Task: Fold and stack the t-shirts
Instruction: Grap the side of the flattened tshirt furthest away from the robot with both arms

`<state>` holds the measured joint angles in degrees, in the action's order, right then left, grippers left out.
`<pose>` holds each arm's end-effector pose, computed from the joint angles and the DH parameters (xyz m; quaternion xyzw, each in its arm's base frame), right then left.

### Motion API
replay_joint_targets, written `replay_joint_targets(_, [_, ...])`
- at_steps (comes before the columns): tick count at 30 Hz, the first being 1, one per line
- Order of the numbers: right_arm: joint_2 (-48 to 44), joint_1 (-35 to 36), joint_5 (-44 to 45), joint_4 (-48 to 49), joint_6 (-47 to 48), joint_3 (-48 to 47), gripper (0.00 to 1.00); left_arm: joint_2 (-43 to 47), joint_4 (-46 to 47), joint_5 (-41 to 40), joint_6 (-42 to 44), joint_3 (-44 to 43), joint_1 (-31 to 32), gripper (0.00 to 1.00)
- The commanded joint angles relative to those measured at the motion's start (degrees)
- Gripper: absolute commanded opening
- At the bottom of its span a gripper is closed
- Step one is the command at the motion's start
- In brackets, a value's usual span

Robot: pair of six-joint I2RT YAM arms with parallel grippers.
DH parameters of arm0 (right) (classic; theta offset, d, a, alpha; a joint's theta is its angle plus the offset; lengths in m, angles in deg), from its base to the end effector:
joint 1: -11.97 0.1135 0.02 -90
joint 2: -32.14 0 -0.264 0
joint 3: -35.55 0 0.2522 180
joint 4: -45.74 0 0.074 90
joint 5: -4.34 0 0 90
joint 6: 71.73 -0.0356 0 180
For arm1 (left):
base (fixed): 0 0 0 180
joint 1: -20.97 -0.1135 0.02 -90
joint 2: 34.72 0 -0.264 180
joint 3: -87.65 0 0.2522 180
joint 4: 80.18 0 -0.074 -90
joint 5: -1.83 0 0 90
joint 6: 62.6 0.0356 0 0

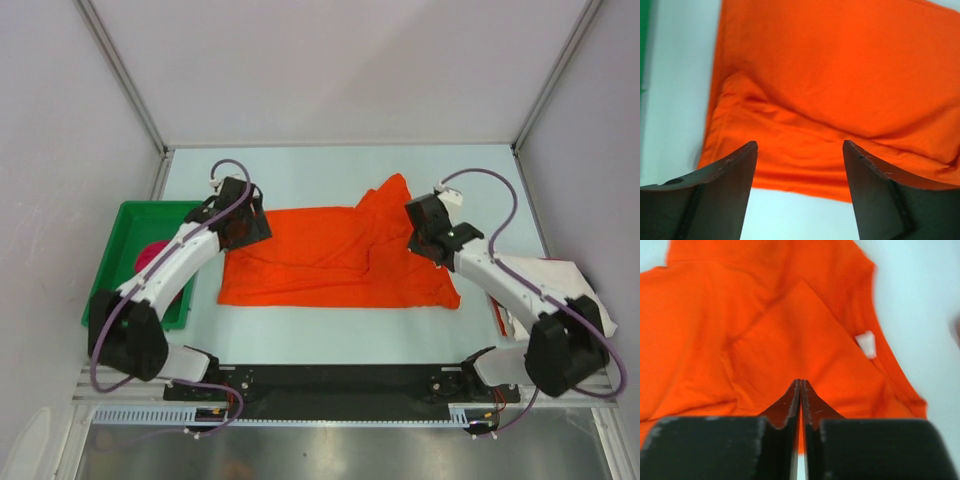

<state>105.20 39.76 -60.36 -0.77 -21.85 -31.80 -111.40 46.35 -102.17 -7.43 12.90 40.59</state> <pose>0.2363 0.1073 0.2570 0.1696 0.9102 0.0046 0.3778 0.2599 -0.0835 0.2726 -0.1613 0.9345 -0.0316 0.3157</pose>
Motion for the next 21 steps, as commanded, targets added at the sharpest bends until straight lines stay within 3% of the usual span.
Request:
replay_joint_targets(1, [9.89, 0.07, -2.10, 5.77, 4.08, -8.90, 0.00, -8.82, 5.15, 4.86, 3.80, -8.68, 0.34, 0.71])
replay_joint_targets(5, [18.33, -4.31, -6.21, 10.25, 6.10, -15.83, 0.00, -16.11, 7.18, 5.12, 4.59, -16.07, -0.28, 0.67])
replay_joint_targets(8, [28.78, -6.61, -8.43, 6.67, 7.25, -29.00, 0.17, -22.97, 5.26, 5.21, 5.29, -24.16, -0.28, 0.61])
replay_joint_targets(9, [31.77, -6.87, -8.08, 5.34, 8.73, -33.04, 0.30, -24.46, 4.55, 4.95, 5.73, -25.91, -0.37, 0.59])
replay_joint_targets(10, [35.71, -7.22, -8.16, 4.37, 9.52, -38.30, 0.36, -26.83, 3.15, 4.51, 5.91, -28.72, -0.46, 0.56])
replay_joint_targets(15, [45.49, -10.30, -10.26, 4.10, 11.38, -49.76, 0.58, -30.01, 3.58, 3.54, 7.67, -29.89, -1.07, 0.58])
replay_joint_targets(21, [58.15, -12.58, -11.33, 3.31, 13.40, -63.04, 0.61, -29.84, 5.60, 5.12, 6.88, -25.77, -1.34, 0.62])
